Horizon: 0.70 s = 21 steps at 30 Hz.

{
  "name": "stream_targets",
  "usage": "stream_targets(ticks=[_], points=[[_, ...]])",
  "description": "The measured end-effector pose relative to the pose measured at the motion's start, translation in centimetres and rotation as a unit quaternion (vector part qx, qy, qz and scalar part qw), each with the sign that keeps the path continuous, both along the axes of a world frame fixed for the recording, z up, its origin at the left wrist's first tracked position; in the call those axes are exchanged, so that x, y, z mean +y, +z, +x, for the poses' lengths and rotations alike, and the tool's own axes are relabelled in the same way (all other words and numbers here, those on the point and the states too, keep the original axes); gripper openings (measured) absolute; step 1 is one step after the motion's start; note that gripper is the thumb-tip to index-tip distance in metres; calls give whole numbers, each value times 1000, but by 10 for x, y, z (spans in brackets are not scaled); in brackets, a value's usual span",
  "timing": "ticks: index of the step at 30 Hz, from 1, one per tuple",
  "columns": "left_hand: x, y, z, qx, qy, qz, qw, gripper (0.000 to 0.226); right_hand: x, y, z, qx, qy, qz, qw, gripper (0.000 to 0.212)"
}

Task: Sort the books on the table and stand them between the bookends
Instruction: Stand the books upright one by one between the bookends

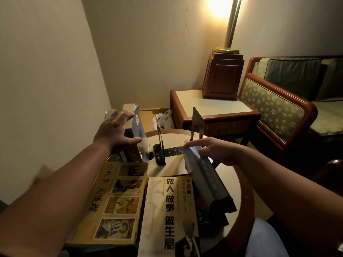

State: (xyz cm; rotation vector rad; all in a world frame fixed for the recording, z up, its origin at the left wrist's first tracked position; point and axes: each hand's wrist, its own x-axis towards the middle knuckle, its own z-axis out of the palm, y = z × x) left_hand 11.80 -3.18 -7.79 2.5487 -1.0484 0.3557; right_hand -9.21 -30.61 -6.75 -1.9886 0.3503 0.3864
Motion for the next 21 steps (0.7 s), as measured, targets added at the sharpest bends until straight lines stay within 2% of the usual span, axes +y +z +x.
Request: stream_targets(ticks=[5, 10, 15, 21], points=[[0, -1, 0, -7, 1, 0, 1000, 92, -9, -10, -4, -61, -55, -10, 997, 26], [0, -2, 2, 0, 3, 5, 1000, 93, -12, -9, -13, -59, -60, -88, 993, 44], [-1, -2, 1, -4, 2, 5, 1000, 93, -5, 3, -8, -35, -4, -224, 974, 59], [-1, -2, 2, -2, 4, 8, 1000, 94, 0, 5, -5, -88, -13, -257, 962, 63]])
